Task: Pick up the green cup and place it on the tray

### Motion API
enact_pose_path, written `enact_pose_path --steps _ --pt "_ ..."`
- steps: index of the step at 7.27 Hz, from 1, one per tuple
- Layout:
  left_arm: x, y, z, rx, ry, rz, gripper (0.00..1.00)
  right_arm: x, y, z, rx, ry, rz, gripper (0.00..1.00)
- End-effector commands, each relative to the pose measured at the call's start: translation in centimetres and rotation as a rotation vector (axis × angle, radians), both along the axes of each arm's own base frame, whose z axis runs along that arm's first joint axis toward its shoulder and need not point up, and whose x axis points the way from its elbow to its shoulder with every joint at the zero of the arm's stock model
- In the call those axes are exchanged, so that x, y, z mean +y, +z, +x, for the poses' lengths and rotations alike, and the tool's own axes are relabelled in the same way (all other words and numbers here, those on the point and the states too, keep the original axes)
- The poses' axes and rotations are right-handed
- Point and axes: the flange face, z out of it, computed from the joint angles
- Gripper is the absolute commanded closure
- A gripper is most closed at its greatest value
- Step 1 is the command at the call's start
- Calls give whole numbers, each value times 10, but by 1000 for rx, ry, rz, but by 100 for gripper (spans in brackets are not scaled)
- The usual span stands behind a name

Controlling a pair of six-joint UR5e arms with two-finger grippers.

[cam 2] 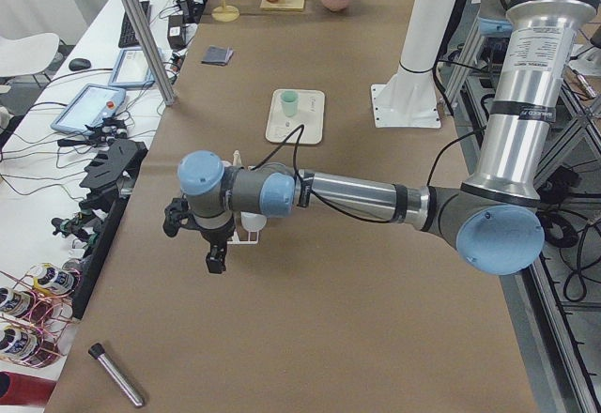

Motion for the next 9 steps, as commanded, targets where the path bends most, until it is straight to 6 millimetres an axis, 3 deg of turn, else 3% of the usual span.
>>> enact_pose_path --steps 1,5,9 --pt "7 6 -3 10 -19 -26 2 0 0 0 0 4 -3 0" --pt "15 29 -3 6 -36 -48 2 -3 7 1 8 -4 -7 0" --pt "13 26 -3 4 -36 -42 2 -1 12 2 23 -4 -15 0"
